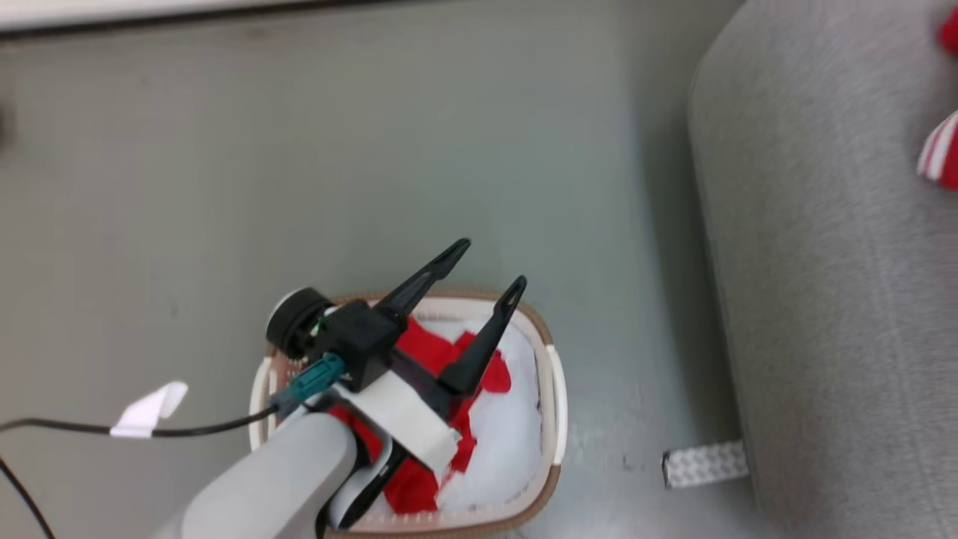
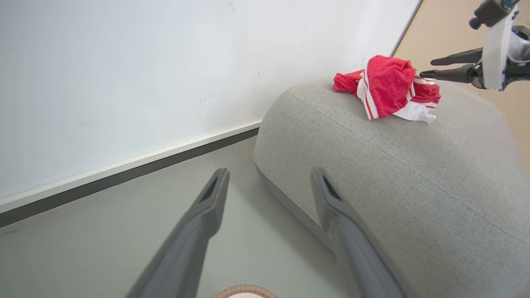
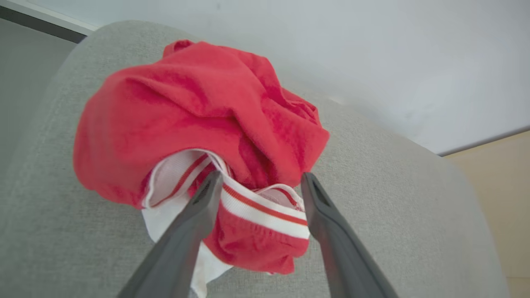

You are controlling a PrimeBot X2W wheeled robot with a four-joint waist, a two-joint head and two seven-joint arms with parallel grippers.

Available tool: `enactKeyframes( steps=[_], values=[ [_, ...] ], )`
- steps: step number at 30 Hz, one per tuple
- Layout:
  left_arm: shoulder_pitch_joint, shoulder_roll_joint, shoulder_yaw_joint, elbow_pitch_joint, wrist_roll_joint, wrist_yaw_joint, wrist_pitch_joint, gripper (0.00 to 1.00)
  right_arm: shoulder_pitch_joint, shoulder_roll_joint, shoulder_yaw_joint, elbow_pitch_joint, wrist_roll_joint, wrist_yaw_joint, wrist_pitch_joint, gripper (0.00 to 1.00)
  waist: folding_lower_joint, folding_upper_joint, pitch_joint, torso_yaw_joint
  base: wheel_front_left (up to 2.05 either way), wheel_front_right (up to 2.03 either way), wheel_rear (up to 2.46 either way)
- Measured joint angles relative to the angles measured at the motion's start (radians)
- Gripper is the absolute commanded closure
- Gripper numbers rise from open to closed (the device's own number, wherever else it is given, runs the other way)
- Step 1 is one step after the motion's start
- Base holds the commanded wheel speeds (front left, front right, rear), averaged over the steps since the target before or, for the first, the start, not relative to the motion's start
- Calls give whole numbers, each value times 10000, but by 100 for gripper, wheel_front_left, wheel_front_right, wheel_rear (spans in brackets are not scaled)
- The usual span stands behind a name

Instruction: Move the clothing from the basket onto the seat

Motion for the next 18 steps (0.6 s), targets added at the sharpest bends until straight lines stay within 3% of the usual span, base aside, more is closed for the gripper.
enactKeyframes(
  steps=[5,10,18],
  values=[
    [643,100,385,27,-341,313,-102,0,400,-537,447,-732,481,2,-13,0,-1,0,-1084,-51,0,0,0],
    [1170,372,1064,-56,-573,633,-186,0,752,-529,305,-1576,715,2,-362,0,-1,0,-2109,-3,0,0,0],
    [2297,865,2337,-527,-861,1273,-245,0,1428,619,-203,-3145,247,0,-803,0,-3,0,-3581,296,0,0,0]
  ],
)
